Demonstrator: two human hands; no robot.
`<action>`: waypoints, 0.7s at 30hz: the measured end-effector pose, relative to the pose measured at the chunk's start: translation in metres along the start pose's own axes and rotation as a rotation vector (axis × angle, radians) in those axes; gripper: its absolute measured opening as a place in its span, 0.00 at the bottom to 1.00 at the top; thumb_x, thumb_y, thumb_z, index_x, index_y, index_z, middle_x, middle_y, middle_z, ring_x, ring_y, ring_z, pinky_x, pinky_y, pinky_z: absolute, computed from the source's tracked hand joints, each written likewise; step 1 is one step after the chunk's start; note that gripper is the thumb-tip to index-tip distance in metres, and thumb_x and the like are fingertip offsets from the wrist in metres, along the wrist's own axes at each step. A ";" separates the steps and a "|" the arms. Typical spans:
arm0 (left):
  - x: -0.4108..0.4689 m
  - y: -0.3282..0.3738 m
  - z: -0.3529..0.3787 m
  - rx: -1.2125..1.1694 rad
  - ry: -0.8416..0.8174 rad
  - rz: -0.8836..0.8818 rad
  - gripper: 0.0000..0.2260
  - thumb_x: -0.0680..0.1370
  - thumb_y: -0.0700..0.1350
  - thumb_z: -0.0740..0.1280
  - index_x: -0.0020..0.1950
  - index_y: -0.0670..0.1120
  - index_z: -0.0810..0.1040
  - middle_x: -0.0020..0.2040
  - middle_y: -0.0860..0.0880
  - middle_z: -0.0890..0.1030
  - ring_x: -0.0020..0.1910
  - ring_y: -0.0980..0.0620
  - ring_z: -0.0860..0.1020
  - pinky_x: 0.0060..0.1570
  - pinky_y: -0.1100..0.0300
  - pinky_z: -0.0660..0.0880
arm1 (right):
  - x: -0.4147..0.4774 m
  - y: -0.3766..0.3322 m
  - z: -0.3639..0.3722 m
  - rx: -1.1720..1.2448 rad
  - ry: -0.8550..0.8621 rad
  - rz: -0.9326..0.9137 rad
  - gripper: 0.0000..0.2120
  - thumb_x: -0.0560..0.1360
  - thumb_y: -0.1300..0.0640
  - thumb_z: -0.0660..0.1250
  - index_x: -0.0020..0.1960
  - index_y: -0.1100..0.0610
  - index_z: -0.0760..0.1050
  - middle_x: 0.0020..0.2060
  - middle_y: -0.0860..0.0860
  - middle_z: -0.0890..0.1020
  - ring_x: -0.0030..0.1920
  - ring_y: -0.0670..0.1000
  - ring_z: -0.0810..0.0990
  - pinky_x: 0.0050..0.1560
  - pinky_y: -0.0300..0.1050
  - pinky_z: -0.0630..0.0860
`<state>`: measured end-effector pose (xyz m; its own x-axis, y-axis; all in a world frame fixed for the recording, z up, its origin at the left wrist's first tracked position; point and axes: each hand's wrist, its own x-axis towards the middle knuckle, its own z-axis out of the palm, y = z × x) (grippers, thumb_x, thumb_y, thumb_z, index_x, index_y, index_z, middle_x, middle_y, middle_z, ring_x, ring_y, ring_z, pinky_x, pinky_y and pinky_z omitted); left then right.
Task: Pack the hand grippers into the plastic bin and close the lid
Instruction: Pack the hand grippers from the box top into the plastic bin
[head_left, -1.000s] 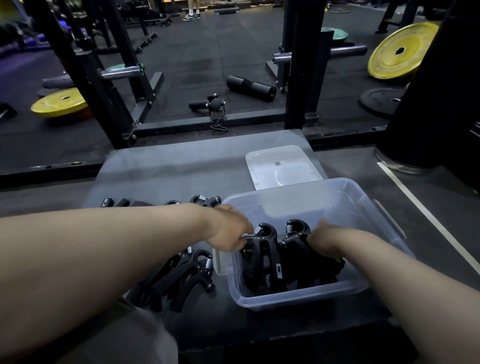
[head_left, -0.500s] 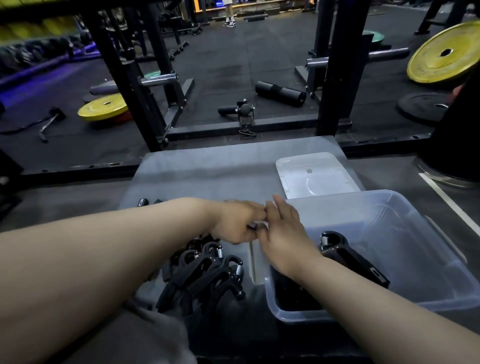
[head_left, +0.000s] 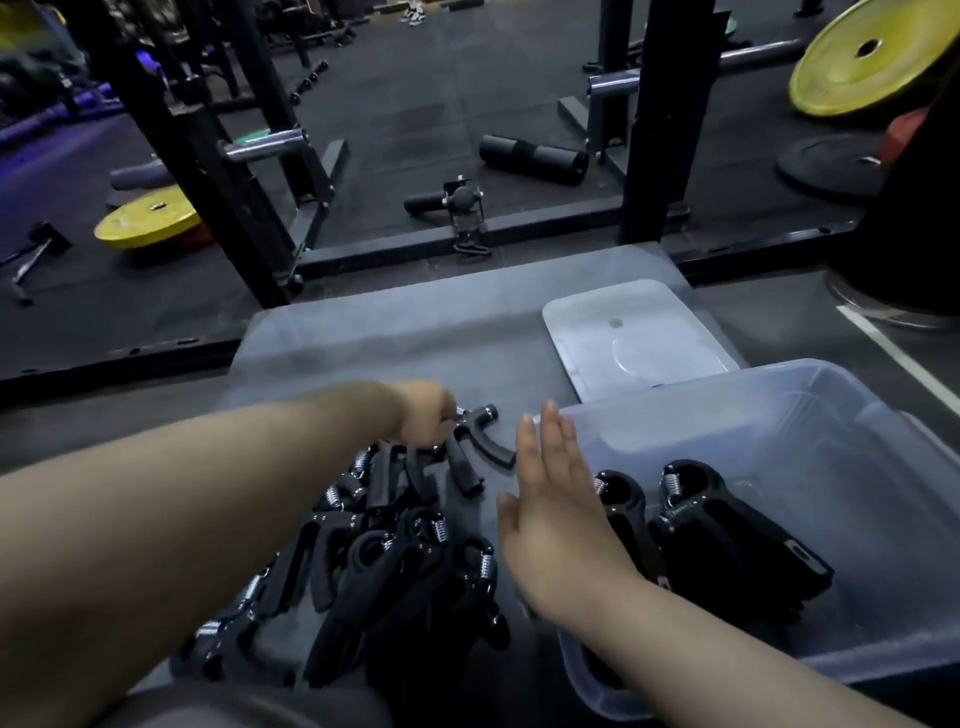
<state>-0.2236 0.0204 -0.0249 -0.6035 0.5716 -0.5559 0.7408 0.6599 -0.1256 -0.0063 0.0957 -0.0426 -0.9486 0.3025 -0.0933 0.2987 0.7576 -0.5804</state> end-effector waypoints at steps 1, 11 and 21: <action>0.010 0.005 0.009 -0.020 0.017 0.003 0.16 0.77 0.47 0.63 0.64 0.45 0.77 0.59 0.43 0.81 0.58 0.42 0.79 0.57 0.51 0.77 | 0.000 0.001 -0.001 0.001 0.001 -0.006 0.34 0.82 0.53 0.49 0.78 0.54 0.30 0.72 0.49 0.23 0.71 0.47 0.21 0.75 0.45 0.32; 0.056 0.034 0.065 0.216 -0.165 0.164 0.44 0.74 0.44 0.69 0.81 0.53 0.44 0.80 0.52 0.41 0.79 0.42 0.54 0.69 0.41 0.68 | 0.000 -0.002 -0.002 0.059 0.005 0.006 0.34 0.81 0.55 0.51 0.79 0.53 0.32 0.71 0.47 0.22 0.71 0.45 0.22 0.76 0.45 0.34; 0.047 0.038 0.067 0.218 -0.122 0.239 0.28 0.77 0.55 0.65 0.76 0.56 0.61 0.75 0.53 0.56 0.68 0.43 0.71 0.59 0.49 0.73 | -0.004 0.000 -0.005 0.101 -0.020 0.015 0.33 0.82 0.54 0.50 0.79 0.51 0.32 0.71 0.45 0.22 0.71 0.42 0.22 0.77 0.45 0.36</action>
<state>-0.2046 0.0400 -0.1109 -0.3751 0.6267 -0.6831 0.9107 0.3868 -0.1452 -0.0019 0.0973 -0.0382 -0.9462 0.3012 -0.1182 0.3019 0.6902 -0.6577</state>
